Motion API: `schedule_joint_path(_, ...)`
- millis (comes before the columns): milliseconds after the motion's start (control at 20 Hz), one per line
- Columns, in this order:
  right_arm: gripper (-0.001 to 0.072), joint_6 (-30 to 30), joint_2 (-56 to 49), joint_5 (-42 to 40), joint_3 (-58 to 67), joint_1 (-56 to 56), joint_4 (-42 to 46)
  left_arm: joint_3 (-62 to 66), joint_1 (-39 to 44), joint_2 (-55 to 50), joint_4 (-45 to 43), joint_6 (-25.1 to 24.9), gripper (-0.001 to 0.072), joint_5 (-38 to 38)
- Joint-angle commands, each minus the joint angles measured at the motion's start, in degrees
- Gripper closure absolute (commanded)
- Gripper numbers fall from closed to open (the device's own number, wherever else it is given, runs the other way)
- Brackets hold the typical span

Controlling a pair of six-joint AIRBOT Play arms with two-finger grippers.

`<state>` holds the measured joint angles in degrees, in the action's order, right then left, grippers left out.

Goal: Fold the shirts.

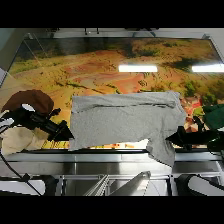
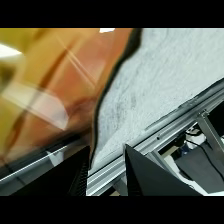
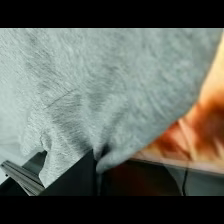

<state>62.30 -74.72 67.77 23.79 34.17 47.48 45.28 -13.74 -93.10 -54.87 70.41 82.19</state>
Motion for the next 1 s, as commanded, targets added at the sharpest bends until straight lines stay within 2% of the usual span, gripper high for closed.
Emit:
schedule_joint_path(0,0.0695,-0.17,-0.07,-3.28,0.00,-0.11,-0.28,-1.18,0.04,0.07,4.07,-0.98,0.0421,-4.37)
schedule_joint_path(100,0.0695,-0.17,0.13,-1.99,0.02,-0.09,-0.63,-1.20,0.04,0.07,4.11,-0.98,0.0440,-4.26)
schedule_joint_path(150,0.0695,-0.17,0.20,-1.09,0.33,-0.09,-0.61,-1.20,0.02,0.07,4.35,-1.79,0.0700,-4.09)
schedule_joint_path(350,0.0695,0.85,1.55,6.12,4.76,1.88,-0.31,0.42,-2.29,0.09,13.16,-6.91,0.0684,-2.32)
schedule_joint_path(500,0.0695,3.54,4.20,10.19,9.81,7.10,-0.04,1.75,-7.17,0.11,16.74,-6.99,0.0684,0.59)
schedule_joint_path(750,0.0695,3.67,5.73,13.51,11.63,9.79,-1.73,1.77,-10.82,0.13,17.73,-7.41,0.0684,0.83)
schedule_joint_path(850,0.0695,-0.13,5.75,14.14,11.63,9.75,-10.10,1.77,-10.80,0.13,22.56,-9.14,0.0684,2.73)
schedule_joint_path(950,0.0695,-4.22,5.73,13.27,11.80,9.31,-20.72,1.79,-10.82,0.13,34.07,-12.61,0.0684,5.31)
